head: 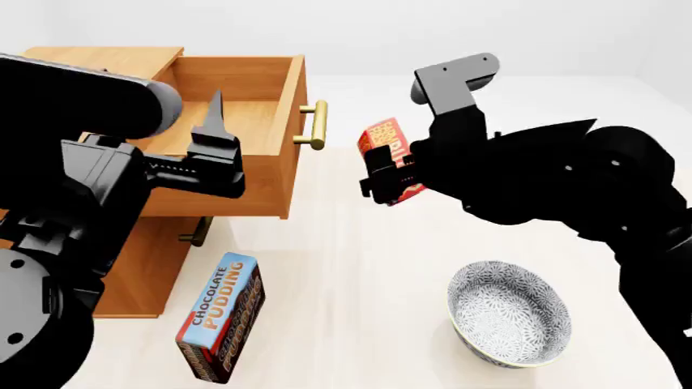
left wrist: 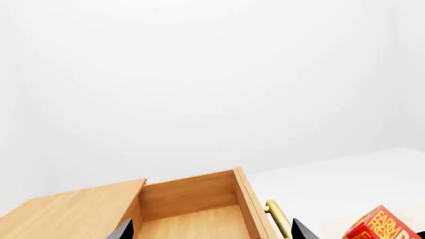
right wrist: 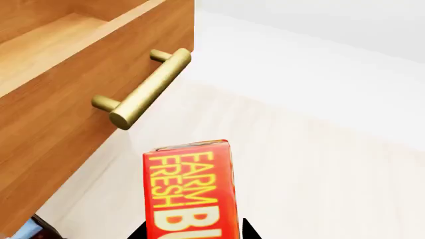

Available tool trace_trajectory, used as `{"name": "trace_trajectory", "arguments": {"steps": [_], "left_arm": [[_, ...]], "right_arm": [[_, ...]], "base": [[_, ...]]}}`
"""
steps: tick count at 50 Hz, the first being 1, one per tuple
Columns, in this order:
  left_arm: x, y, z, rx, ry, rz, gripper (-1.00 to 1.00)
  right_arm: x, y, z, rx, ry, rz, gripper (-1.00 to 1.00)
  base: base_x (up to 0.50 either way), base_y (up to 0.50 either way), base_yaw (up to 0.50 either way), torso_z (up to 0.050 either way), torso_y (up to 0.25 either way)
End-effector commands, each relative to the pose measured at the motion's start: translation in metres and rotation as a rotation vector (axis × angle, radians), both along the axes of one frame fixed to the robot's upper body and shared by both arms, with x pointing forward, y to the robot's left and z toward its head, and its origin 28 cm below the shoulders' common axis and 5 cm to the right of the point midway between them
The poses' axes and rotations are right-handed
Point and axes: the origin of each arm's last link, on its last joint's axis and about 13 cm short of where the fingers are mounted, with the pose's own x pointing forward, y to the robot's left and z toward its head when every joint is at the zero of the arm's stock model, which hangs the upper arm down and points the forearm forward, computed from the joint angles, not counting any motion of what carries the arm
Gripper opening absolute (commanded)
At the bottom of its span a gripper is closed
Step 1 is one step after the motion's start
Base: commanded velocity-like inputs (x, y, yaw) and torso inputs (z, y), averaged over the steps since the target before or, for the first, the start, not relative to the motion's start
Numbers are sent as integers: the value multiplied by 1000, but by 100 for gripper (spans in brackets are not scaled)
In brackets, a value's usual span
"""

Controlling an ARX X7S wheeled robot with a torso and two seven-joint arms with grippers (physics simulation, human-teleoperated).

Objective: Put the butter at the back in the top drawer of the cabinet and close it.

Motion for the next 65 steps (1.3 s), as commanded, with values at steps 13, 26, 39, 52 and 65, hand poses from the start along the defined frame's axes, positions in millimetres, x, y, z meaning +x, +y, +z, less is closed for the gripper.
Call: {"name": "trace_trajectory", "arguments": {"steps": [13, 26, 39, 52, 65], "left_arm": [[1, -16, -29, 141, -107, 25, 100], [-2, -36, -51, 245, -207, 17, 100], [-5, -48, -59, 290, -271, 22, 100], [-7, -57, -67, 329, -353, 43, 100], [-5, -72, -79, 452, -483, 130, 100]], "right_arm": [[-59, -12, 80, 186, -374, -87, -100], [-83, -10, 104, 327, -422, -18, -100], [-94, -10, 111, 381, -412, 36, -100], [-104, -12, 120, 449, -424, 60, -100], [-116, -8, 120, 565, -390, 104, -100]], "base": [[0, 0, 0, 0, 1], [0, 0, 0, 1, 2], [0, 0, 0, 0, 1], [0, 0, 0, 0, 2], [0, 0, 0, 1, 1]]}}
